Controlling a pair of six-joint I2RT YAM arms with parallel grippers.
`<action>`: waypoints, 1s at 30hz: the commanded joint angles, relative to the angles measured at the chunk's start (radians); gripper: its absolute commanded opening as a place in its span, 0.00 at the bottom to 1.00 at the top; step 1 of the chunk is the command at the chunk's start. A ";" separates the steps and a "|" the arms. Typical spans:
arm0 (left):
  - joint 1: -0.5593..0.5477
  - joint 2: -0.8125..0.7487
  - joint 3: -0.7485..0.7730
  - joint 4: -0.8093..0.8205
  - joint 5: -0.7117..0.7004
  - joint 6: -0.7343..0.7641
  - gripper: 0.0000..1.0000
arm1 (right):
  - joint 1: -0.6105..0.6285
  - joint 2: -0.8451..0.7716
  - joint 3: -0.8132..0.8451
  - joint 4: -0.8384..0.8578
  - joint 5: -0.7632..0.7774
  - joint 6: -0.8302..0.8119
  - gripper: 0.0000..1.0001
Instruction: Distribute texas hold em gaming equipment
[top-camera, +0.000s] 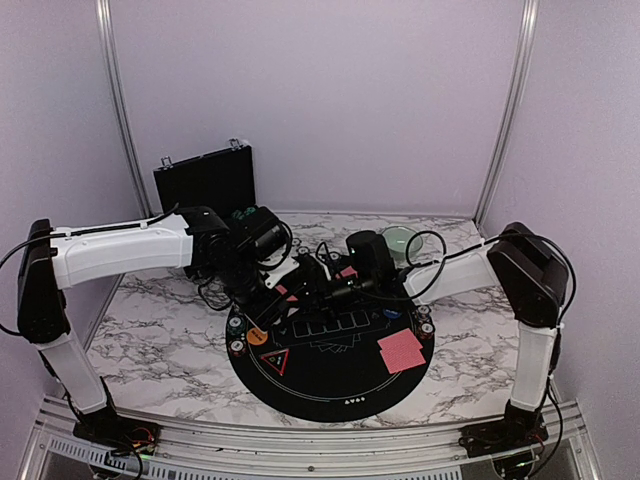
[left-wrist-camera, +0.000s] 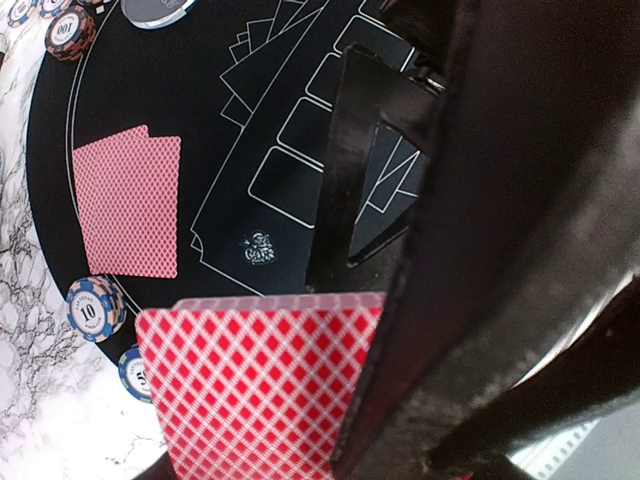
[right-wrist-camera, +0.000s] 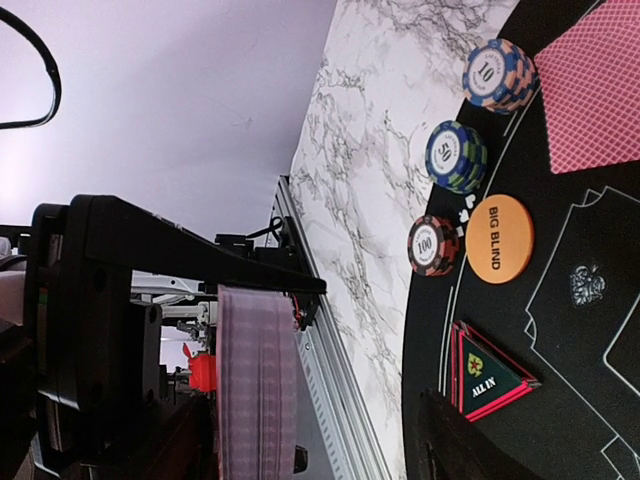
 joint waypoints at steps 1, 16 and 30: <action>-0.005 -0.024 0.027 0.008 0.011 0.005 0.50 | 0.005 0.003 0.028 -0.037 0.020 -0.038 0.67; -0.004 -0.031 0.018 0.009 0.012 0.008 0.50 | -0.023 -0.032 -0.005 -0.065 0.044 -0.053 0.66; -0.004 -0.039 0.010 0.008 0.006 0.008 0.50 | -0.033 -0.053 -0.012 -0.076 0.051 -0.058 0.65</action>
